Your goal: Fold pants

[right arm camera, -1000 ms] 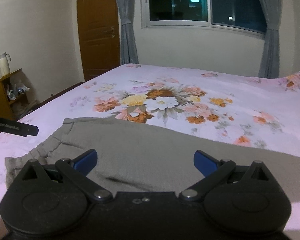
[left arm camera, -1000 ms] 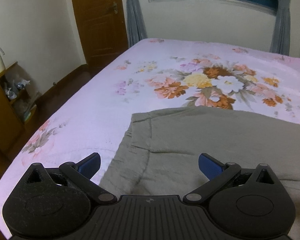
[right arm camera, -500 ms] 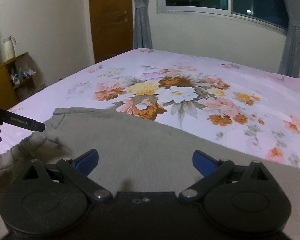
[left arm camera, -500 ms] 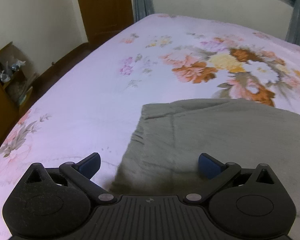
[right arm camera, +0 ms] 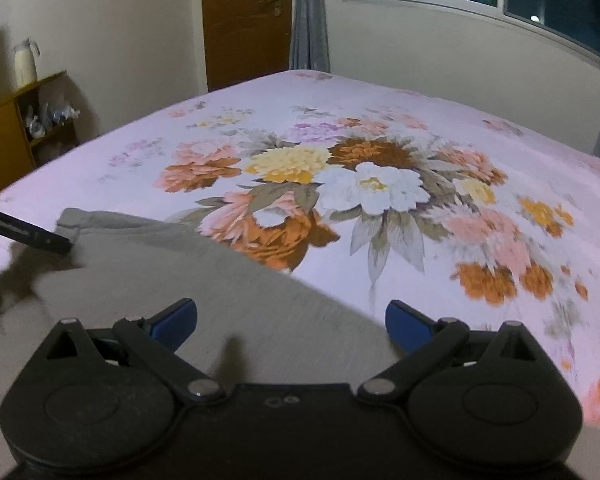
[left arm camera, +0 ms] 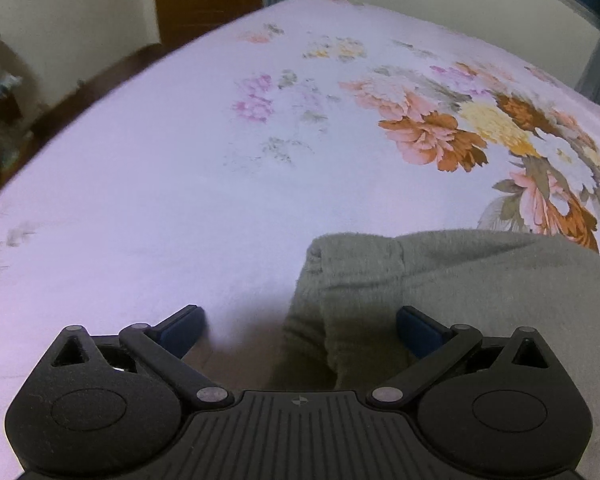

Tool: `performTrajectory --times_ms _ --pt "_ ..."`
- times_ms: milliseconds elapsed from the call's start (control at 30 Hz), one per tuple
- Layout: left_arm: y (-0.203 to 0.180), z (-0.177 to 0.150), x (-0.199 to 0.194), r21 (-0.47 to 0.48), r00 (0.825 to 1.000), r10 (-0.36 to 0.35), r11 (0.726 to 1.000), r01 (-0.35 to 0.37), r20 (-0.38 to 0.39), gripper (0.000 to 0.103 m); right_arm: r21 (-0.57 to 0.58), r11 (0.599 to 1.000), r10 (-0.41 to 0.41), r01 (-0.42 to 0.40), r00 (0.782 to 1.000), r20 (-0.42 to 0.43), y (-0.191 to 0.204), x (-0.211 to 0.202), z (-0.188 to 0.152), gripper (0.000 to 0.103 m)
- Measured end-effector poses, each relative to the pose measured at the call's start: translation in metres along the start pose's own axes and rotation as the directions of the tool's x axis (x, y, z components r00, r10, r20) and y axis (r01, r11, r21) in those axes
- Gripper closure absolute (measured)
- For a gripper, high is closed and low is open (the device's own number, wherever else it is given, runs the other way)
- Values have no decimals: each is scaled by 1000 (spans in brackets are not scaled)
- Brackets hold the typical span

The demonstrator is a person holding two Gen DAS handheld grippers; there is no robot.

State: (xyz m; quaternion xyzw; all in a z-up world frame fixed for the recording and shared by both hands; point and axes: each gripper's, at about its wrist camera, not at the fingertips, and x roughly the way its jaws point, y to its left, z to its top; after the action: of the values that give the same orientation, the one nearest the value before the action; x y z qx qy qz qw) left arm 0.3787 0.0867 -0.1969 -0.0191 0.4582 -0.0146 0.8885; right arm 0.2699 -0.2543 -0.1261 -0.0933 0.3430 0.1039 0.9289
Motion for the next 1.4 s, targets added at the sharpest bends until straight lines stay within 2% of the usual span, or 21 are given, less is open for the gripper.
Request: performTrajectory --times_ms 133,167,233,267,300,333,400,467,500,600,767,833,1000,1133,1200,1300,1400 --pt "-6 1 10 68 999 -33 997 33 -3 0 -11 1000 12 -12 998 -55 -12 29 7 2" --pt "-8 0 11 76 999 -41 996 41 -3 0 -10 1000 18 -18 997 -72 -14 34 7 8" --pt "-11 -2 11 93 998 -60 994 59 1 9 -2 999 52 -53 993 -106 -17 42 6 23" --pt "-13 -3 8 103 997 -82 991 81 11 20 1 997 80 -80 989 -125 -17 45 4 35" --pt "-13 -4 5 106 994 -106 989 104 12 34 -3 996 90 -91 988 -125 -16 44 3 41" --pt "-14 -4 3 110 992 -124 986 122 14 39 -9 995 102 -104 987 -128 -15 43 2 47" --pt "-18 -5 -1 124 994 -106 987 102 28 42 0 992 124 -125 983 -133 -13 39 1 84" --pt "-20 -8 -5 123 995 -94 988 88 41 48 -3 992 128 -129 984 -121 -10 29 0 89" --pt "-21 -9 -9 124 995 -87 989 80 50 58 -9 991 132 -134 985 -109 -8 21 -2 93" --pt "-21 -13 -22 123 995 -56 991 45 80 70 -48 990 127 -130 990 -63 5 -7 -5 95" --pt "-12 -21 -59 88 989 -64 995 53 131 78 -134 984 127 -121 991 33 46 -87 -16 96" --pt "-9 -28 -79 85 986 -71 995 58 149 78 -167 978 132 -122 990 54 67 -122 -30 96" --pt "0 -62 -130 93 985 -81 993 67 154 79 -158 977 154 -145 987 45 111 -180 -82 97" --pt "13 -100 -156 88 993 -51 995 41 110 79 -88 983 159 -159 987 -9 138 -191 -128 96" --pt "18 -117 -161 94 997 -20 996 13 77 79 -54 988 143 -145 989 -41 144 -184 -143 82" --pt "28 -139 -165 73 1000 4 997 -4 -5 78 3 993 120 -120 990 -68 143 -180 -149 73" --pt "40 -158 -181 30 999 -14 999 15 -28 76 115 986 124 -119 991 -41 131 -195 -151 71"
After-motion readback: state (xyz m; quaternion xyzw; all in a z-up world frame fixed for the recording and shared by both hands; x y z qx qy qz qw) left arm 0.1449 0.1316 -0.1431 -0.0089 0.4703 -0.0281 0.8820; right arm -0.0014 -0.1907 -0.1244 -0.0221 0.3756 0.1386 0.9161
